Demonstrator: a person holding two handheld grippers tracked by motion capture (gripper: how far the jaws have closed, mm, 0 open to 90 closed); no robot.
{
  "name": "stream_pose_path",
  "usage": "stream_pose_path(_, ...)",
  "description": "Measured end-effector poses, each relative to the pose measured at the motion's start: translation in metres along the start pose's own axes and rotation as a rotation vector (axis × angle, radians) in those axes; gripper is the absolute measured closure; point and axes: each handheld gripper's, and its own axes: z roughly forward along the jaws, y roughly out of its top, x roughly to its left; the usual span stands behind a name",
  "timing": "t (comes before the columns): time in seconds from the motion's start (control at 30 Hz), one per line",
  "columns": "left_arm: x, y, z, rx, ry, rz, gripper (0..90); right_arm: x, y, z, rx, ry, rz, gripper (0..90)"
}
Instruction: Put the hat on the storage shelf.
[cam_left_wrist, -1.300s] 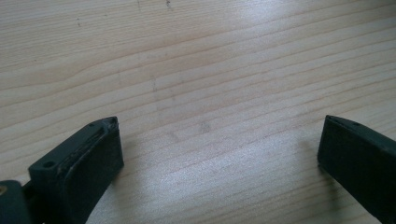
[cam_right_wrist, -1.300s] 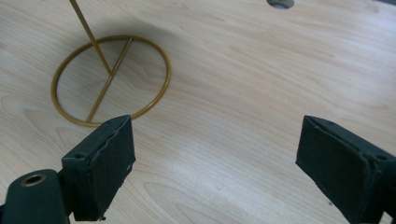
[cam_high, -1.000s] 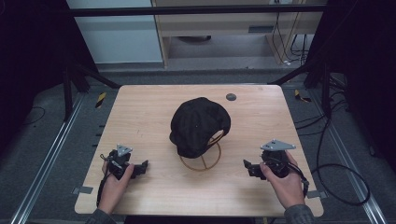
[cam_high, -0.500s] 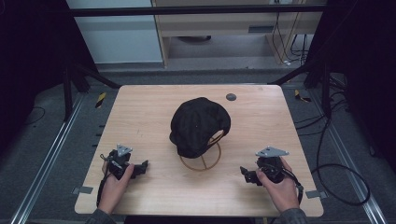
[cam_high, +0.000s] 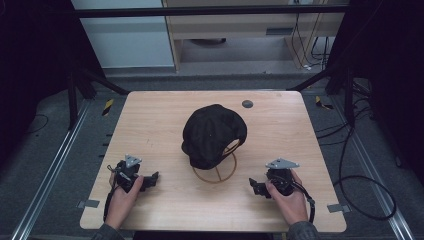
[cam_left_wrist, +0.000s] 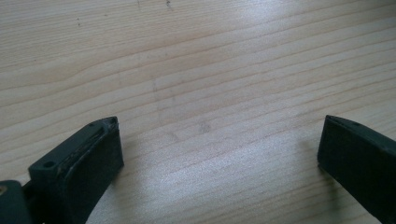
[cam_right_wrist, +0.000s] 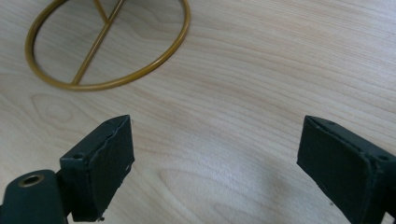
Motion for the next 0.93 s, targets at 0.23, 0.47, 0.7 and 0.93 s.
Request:
stream_pose_path(0.23,0.000,0.000,0.000,0.000,0.000,0.000,0.0,-0.001,0.001,0.011,-0.012,-0.009,0.026,10.7)
stream_pose_path(0.47,0.000,0.000,0.000,0.000,0.000,0.000,0.0,-0.001,0.001,0.019,-0.001,-0.021,0.049,10.0)
stream_pose_path(0.7,0.000,0.000,0.000,0.000,0.000,0.000,0.0,0.001,-0.001,0.028,0.024,-0.052,0.043,8.6)
stream_pose_path(0.93,0.000,0.000,0.000,0.000,-0.001,0.001,0.0,0.006,-0.006,0.036,0.009,-0.117,-0.003,3.6)
